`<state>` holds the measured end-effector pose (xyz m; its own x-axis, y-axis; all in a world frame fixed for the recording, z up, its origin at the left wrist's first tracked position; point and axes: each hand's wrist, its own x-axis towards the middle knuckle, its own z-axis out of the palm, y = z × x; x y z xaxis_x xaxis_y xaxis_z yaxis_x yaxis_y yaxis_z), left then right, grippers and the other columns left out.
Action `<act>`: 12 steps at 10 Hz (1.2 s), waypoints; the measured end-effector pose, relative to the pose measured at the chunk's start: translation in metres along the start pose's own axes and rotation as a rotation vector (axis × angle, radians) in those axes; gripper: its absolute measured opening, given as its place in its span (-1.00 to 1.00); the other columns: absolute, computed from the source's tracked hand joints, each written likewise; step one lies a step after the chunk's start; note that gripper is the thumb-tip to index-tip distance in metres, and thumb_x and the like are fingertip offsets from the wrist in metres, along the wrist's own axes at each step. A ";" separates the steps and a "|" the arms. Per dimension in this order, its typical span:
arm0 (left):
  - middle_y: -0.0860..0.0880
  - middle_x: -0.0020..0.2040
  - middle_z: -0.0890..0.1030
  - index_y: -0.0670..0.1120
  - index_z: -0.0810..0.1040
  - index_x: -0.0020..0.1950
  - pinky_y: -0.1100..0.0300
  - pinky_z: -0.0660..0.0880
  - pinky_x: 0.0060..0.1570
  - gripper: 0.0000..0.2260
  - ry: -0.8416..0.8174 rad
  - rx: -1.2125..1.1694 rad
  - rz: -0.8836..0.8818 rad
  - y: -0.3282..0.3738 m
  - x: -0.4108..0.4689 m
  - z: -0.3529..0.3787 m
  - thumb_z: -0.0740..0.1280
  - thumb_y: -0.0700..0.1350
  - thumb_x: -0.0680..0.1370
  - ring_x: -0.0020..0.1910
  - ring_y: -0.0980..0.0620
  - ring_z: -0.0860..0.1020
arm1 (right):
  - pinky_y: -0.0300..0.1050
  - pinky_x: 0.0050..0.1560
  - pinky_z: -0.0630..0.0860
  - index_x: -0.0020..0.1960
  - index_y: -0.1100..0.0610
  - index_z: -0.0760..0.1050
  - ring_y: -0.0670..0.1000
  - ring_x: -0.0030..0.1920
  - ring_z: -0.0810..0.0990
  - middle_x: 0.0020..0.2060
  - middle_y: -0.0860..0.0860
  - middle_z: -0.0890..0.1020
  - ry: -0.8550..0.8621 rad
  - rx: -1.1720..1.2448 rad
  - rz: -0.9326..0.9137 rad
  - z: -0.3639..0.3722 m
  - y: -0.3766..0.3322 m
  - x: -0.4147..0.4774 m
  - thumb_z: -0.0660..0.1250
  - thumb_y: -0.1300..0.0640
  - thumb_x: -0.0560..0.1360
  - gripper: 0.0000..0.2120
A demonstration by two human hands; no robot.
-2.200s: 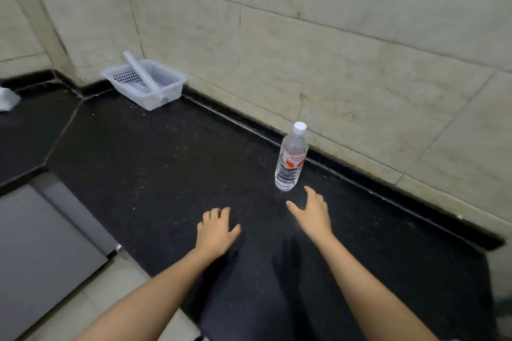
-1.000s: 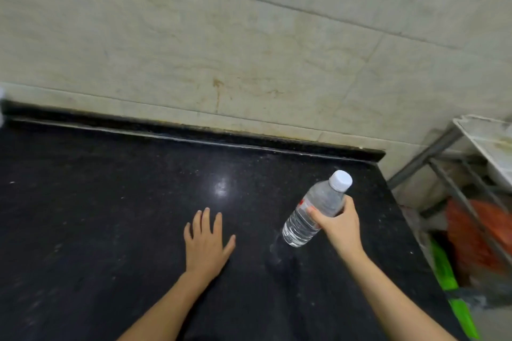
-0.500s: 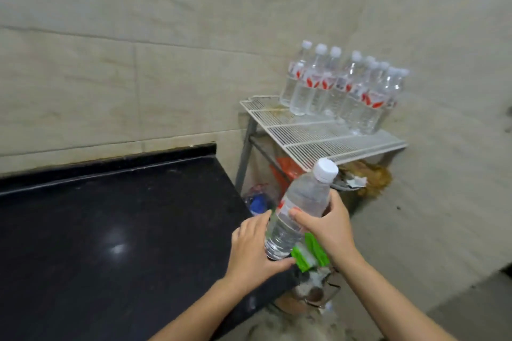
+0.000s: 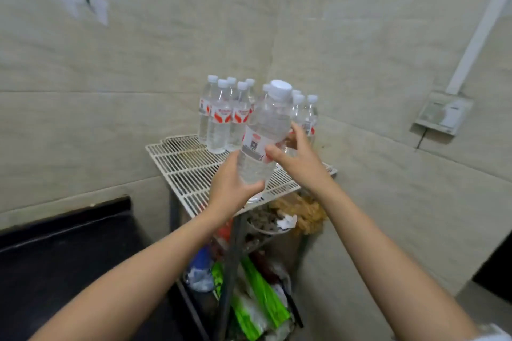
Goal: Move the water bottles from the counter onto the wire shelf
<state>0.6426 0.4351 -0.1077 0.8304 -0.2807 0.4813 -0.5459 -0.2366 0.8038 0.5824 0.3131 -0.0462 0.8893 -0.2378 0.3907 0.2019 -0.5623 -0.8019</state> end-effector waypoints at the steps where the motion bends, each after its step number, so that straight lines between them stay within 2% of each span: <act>1: -0.05 0.06 0.57 -0.13 0.40 0.24 0.28 0.40 -0.18 -0.46 0.013 0.026 -0.030 -0.020 0.058 0.005 0.49 -0.15 0.31 -0.04 0.03 0.52 | 0.03 0.39 0.25 0.44 0.07 0.18 0.03 0.40 0.29 0.42 0.03 0.32 -0.032 -0.195 0.126 -0.002 0.059 0.040 0.10 -0.21 0.51 -0.40; 2: -0.07 0.07 0.55 -0.18 0.38 0.26 0.39 0.36 -0.24 -0.47 0.015 0.009 -0.112 -0.039 0.114 0.022 0.48 -0.19 0.35 -0.06 0.05 0.49 | 0.01 0.30 0.34 0.28 0.17 0.40 0.08 0.29 0.41 0.28 0.11 0.47 -0.183 -0.440 0.184 -0.003 0.117 0.078 0.07 -0.19 0.54 -0.48; 3: -0.14 0.19 0.54 -0.20 0.35 0.30 0.27 0.45 -0.05 -0.42 -0.004 -0.025 -0.172 -0.067 0.150 0.040 0.48 -0.24 0.34 0.07 -0.04 0.53 | 0.03 0.29 0.36 0.25 0.16 0.43 0.12 0.26 0.41 0.25 0.14 0.48 -0.354 -0.653 0.151 -0.002 0.162 0.101 0.06 -0.23 0.52 -0.46; 4: -0.16 0.23 0.53 -0.18 0.32 0.32 0.19 0.43 0.09 -0.38 -0.022 -0.033 -0.237 -0.091 0.164 0.058 0.49 -0.23 0.32 0.17 -0.08 0.52 | 0.00 0.42 0.13 0.41 0.04 0.28 0.05 0.46 0.18 0.43 0.03 0.31 -0.480 -0.799 0.094 -0.010 0.190 0.113 -0.01 -0.21 0.55 -0.47; 6: -0.18 0.27 0.50 -0.17 0.29 0.32 0.13 0.42 0.13 -0.39 0.018 0.014 -0.310 -0.104 0.181 0.087 0.47 -0.26 0.34 0.22 -0.13 0.50 | -0.07 0.45 -0.01 0.38 -0.02 0.32 -0.01 0.49 0.08 0.46 -0.01 0.26 -0.567 -0.858 -0.039 -0.024 0.204 0.124 -0.10 -0.18 0.57 -0.51; 7: -0.18 0.26 0.49 -0.18 0.27 0.34 0.14 0.42 0.11 -0.38 0.038 0.046 -0.317 -0.105 0.192 0.096 0.47 -0.26 0.35 0.20 -0.11 0.50 | -0.04 0.46 -0.03 0.39 -0.04 0.29 -0.01 0.49 0.08 0.47 -0.02 0.23 -0.582 -0.834 -0.059 -0.026 0.209 0.124 -0.31 -0.39 0.38 -0.21; 8: -0.18 0.23 0.50 -0.18 0.29 0.32 0.18 0.42 0.02 -0.42 0.066 0.062 -0.355 -0.104 0.197 0.105 0.44 -0.28 0.35 0.06 -0.02 0.49 | 0.00 0.46 0.02 0.40 -0.02 0.28 0.02 0.49 0.11 0.46 0.01 0.25 -0.595 -0.805 -0.092 -0.027 0.212 0.126 -0.48 -0.42 0.19 0.01; 9: -0.16 0.21 0.50 -0.18 0.29 0.31 0.16 0.43 0.02 -0.43 0.079 0.051 -0.399 -0.106 0.200 0.106 0.44 -0.27 0.36 0.07 -0.01 0.48 | 0.03 0.45 0.07 0.39 0.02 0.29 0.07 0.48 0.14 0.46 0.06 0.26 -0.616 -0.786 -0.118 -0.030 0.212 0.127 -0.46 -0.47 0.19 0.04; 10: -0.14 0.25 0.50 -0.17 0.30 0.33 0.07 0.47 0.12 -0.45 -0.012 0.140 -0.451 -0.097 0.196 0.101 0.42 -0.18 0.40 0.18 -0.07 0.50 | 0.06 0.44 0.09 0.41 0.03 0.26 0.08 0.48 0.12 0.47 0.07 0.22 -0.649 -0.773 -0.100 -0.032 0.210 0.129 -0.40 -0.49 0.24 0.00; 11: -0.18 0.34 0.44 -0.19 0.30 0.37 0.04 0.39 0.20 -0.48 -0.034 0.312 -0.528 -0.086 0.183 0.097 0.37 -0.09 0.47 0.29 -0.14 0.44 | 0.07 0.42 0.14 0.40 0.05 0.28 0.09 0.46 0.17 0.46 0.08 0.24 -0.638 -0.766 -0.135 -0.031 0.213 0.126 -0.29 -0.41 0.40 -0.18; 12: -0.12 0.38 0.39 -0.15 0.29 0.39 0.00 0.31 0.33 -0.49 -0.023 0.600 -0.574 -0.064 0.147 0.101 0.29 0.03 0.51 0.35 -0.14 0.37 | 0.06 0.37 0.24 0.37 0.07 0.33 0.10 0.42 0.26 0.43 0.10 0.31 -0.587 -0.787 -0.171 -0.033 0.219 0.129 -0.17 -0.31 0.51 -0.34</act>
